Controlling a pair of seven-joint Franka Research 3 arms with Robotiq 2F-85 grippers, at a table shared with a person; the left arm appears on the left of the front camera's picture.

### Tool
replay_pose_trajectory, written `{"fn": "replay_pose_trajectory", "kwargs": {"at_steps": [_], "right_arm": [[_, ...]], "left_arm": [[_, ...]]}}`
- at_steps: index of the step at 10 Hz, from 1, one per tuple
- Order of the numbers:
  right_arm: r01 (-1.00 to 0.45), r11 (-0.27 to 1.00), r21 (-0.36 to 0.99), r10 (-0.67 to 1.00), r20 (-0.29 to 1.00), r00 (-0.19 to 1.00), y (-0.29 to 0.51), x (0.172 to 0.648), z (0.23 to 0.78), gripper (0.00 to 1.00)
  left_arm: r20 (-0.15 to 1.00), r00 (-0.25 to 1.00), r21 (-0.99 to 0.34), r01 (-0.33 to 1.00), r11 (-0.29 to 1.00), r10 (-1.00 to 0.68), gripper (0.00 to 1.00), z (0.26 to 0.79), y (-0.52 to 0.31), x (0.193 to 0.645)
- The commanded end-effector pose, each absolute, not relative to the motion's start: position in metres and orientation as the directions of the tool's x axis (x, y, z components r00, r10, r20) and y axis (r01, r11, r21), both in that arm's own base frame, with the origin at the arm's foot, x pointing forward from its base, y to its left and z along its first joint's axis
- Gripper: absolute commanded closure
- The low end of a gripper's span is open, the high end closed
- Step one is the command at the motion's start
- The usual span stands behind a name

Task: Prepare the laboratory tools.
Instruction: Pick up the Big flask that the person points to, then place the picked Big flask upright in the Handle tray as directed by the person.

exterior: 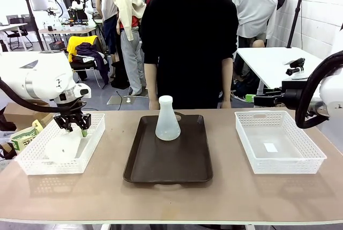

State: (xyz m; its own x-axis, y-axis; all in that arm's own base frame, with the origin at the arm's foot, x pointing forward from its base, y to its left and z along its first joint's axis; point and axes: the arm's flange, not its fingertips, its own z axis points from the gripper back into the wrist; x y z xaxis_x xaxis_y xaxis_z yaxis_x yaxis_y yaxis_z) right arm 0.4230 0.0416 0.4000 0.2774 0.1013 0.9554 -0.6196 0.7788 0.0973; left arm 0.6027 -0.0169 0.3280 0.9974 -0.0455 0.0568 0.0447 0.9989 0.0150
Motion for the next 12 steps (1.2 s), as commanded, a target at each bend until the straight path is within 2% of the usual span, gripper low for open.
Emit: {"fn": "replay_pose_trajectory", "kwargs": {"at_steps": [1,12], "right_arm": [[-0.618,0.779,0.108,0.099,0.952,0.291,0.0420,0.4220,0.3992,0.00],[-0.618,0.779,0.108,0.099,0.952,0.291,0.0420,0.4220,0.3992,0.00]], "left_arm": [[0.065,0.996,0.016,0.057,0.998,-0.058,1.00,0.3286,-0.0190,0.6035],[0.065,0.996,0.016,0.057,0.998,-0.058,1.00,0.3286,-0.0190,0.6035]]}}
